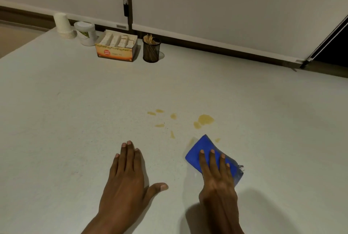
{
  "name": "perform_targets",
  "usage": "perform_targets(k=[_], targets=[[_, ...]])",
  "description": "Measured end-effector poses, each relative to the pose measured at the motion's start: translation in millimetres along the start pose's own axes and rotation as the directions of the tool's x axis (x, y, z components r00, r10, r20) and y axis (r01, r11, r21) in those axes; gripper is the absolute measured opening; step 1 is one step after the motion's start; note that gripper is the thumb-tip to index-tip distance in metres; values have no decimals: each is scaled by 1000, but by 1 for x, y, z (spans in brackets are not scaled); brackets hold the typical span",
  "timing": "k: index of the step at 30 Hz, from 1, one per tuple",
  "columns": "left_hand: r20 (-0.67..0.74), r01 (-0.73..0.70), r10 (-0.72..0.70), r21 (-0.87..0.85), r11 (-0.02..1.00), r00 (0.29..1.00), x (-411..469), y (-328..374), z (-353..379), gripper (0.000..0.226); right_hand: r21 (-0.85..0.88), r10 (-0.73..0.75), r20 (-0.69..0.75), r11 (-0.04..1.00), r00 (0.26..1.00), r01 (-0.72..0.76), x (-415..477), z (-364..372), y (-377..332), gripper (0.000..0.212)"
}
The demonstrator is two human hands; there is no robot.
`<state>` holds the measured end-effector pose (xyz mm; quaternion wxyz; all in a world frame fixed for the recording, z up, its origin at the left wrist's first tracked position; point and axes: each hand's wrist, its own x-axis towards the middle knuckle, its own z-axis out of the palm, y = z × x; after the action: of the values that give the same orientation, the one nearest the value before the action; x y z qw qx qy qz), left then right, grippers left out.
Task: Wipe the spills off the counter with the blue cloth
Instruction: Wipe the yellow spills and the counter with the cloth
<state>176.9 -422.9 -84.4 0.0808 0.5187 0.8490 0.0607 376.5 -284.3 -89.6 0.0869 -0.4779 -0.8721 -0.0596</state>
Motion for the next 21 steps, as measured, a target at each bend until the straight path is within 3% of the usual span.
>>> perform_targets(k=[2,4,9,11,14,16,19,21], targets=[[-9,-2,2,31,1000,1000,-1,-3,4,125,19,-21,44,1000,999,20,9,0,2,73],[-31,-9,11,49,999,999,-2,-5,5,124,69,57,80,996,995,-62,28,-3,12,90],[-81,-33,35,30,999,996,-3,-7,6,120,154,243,72,955,967,-252,54,-11,4,80],[-92,-36,36,1,999,995,-2,-7,8,120,191,151,59,968,987,-160,41,-8,-26,86],[-88,-41,37,-38,998,995,0,-7,11,121,101,-103,13,990,995,101,7,3,-49,91],[-107,-43,37,-55,998,994,2,-7,14,121,118,-114,-36,986,993,118,3,4,-30,85],[-92,-41,34,-68,997,995,1,-8,15,124,155,161,-35,976,986,-154,29,-1,6,89],[-98,-42,36,-66,997,995,1,-8,15,124,231,317,53,919,947,-321,59,-4,9,75]])
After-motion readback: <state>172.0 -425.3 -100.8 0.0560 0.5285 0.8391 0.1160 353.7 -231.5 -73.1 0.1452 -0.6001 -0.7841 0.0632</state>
